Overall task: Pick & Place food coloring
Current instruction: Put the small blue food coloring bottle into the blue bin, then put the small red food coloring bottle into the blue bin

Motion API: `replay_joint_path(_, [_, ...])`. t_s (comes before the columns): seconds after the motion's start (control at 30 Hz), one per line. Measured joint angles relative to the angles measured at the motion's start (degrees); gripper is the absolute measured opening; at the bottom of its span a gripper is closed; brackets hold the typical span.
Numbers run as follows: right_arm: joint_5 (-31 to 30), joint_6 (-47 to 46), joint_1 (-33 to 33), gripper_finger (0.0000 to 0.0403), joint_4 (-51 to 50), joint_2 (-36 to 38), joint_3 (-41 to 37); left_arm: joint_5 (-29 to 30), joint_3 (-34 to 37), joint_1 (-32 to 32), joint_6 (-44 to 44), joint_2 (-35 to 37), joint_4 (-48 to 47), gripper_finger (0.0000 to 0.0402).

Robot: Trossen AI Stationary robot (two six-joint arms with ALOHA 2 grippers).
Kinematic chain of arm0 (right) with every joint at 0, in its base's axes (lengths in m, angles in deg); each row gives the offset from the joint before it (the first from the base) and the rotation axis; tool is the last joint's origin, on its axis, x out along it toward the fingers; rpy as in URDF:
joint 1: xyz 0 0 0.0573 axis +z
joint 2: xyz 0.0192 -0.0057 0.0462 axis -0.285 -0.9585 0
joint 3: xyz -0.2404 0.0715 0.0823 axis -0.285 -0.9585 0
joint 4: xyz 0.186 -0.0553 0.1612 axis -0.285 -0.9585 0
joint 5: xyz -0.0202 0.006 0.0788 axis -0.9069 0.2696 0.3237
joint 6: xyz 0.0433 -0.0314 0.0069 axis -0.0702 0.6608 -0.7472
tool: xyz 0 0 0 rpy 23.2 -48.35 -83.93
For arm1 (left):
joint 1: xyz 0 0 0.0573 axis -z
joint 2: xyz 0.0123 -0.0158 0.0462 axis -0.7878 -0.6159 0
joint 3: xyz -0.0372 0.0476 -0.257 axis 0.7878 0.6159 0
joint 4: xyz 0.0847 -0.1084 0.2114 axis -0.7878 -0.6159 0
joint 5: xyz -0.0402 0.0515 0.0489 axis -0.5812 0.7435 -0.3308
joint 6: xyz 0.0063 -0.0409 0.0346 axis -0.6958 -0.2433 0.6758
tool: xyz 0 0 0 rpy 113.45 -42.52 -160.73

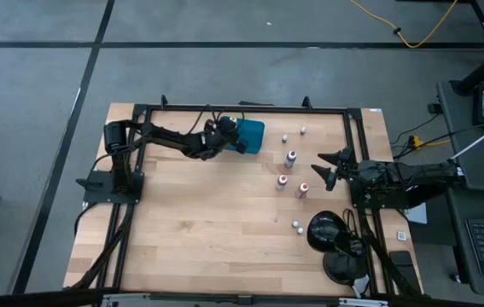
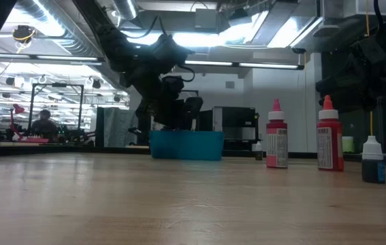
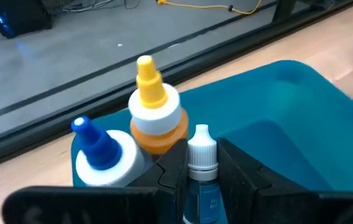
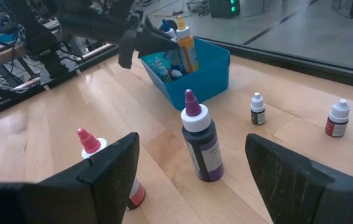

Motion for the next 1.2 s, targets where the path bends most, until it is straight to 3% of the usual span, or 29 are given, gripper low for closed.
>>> replay_joint_path(0.47, [0.02, 0.0, 0.0, 0.0294, 0.0, 0.0, 0.0, -0.34, 3.15, 0.21, -1.95, 0.02, 0.8, 0.0064])
replay_joint_path(0.6, [0.02, 0.0, 0.0, 0.0294, 0.0, 0.0, 0.0, -3.16, 3.15, 0.1, -1.99, 0.04, 1.02, 0.0065])
replay_joint_path(1.2, [0.0, 0.0, 0.0, 0.0294, 0.01, 0.0, 0.0, -2.25, 3.04, 0.32, -2.42, 0.09, 0.79, 0.0149])
